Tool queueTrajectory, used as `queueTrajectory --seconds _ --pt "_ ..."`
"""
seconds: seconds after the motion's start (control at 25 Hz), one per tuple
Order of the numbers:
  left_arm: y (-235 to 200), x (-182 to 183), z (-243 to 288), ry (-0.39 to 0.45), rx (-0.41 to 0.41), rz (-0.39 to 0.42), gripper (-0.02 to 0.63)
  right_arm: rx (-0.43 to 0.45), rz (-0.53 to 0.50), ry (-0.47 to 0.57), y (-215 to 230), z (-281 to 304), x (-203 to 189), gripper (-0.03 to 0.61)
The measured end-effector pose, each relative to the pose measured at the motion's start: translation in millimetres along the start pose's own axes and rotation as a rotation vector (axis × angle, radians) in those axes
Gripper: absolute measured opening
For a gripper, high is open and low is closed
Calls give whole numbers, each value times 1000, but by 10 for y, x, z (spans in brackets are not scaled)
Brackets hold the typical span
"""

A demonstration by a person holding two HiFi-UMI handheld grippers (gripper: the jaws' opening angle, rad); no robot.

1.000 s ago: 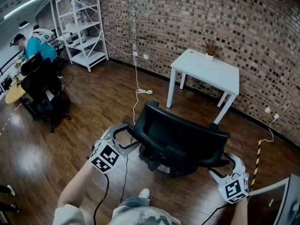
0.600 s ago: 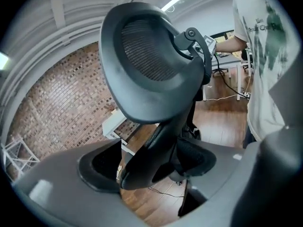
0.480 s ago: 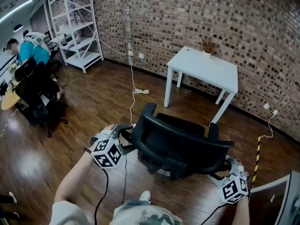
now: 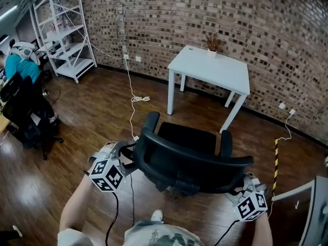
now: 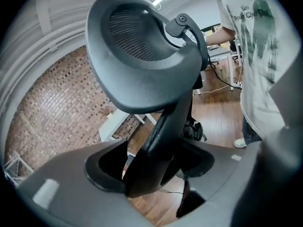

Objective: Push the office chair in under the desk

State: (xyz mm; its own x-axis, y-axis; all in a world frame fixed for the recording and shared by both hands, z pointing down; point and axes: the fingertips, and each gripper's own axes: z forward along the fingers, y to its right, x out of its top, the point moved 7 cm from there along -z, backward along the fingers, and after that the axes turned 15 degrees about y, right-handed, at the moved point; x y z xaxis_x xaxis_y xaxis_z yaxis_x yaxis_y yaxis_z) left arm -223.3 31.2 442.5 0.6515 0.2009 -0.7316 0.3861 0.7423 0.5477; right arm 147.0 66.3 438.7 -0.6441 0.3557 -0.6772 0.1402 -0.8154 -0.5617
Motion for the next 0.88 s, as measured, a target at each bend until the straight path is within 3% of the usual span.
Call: queueTrajectory --seconds 0.44,0.88 --pt "-533 -137 462 29 -25 24 333 -103 -37 -59 427 296 -224 190" --pt "-1081 -213 1138 45 -46 35 328 -139 -49 -87 1098 574 -672 190"
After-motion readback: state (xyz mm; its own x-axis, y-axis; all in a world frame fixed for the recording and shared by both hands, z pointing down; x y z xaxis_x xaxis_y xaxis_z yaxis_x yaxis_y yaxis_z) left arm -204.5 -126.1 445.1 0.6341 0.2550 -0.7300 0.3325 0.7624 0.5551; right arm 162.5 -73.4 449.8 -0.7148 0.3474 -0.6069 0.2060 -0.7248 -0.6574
